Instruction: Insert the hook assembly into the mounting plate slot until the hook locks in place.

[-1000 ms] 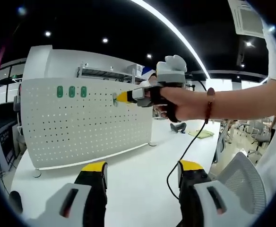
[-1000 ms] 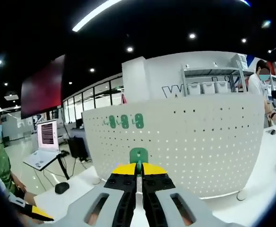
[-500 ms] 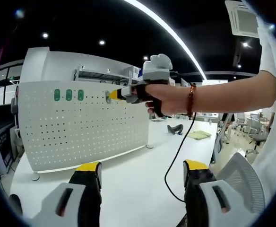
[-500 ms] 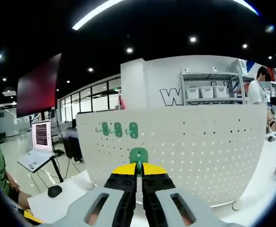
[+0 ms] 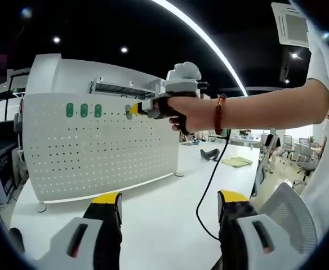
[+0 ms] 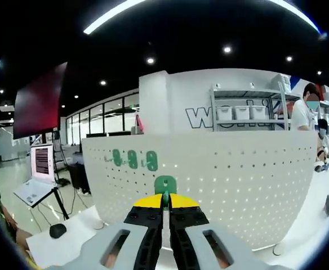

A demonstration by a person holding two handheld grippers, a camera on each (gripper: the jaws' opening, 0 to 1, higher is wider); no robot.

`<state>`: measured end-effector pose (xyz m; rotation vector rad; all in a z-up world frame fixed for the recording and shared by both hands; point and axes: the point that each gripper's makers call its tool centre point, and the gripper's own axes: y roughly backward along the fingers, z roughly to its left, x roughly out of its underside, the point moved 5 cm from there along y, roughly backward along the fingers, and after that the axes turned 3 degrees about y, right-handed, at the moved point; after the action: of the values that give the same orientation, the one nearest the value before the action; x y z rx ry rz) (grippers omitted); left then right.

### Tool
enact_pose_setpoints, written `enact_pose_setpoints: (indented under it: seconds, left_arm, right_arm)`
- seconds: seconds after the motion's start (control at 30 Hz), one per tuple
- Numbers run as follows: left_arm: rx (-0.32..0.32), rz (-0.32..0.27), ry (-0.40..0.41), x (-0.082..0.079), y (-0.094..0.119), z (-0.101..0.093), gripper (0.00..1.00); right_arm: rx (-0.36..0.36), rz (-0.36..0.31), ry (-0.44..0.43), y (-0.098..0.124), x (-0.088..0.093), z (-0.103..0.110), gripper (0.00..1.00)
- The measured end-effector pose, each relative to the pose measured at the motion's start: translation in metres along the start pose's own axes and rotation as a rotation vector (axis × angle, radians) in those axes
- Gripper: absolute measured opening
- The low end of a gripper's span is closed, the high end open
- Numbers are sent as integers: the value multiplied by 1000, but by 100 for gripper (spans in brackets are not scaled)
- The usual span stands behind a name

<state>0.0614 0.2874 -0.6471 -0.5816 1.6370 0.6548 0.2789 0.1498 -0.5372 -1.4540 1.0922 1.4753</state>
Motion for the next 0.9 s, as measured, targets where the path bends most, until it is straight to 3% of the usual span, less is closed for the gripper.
enact_pose_setpoints:
  seconds: [0.43, 0.9]
  left_arm:
    - [0, 18, 9, 4, 2, 7, 73]
    - [0, -2, 43, 4, 1, 13, 72]
  right_arm:
    - [33, -1, -20, -18, -5, -6, 1]
    - [66, -2, -27, -31, -6, -12, 1]
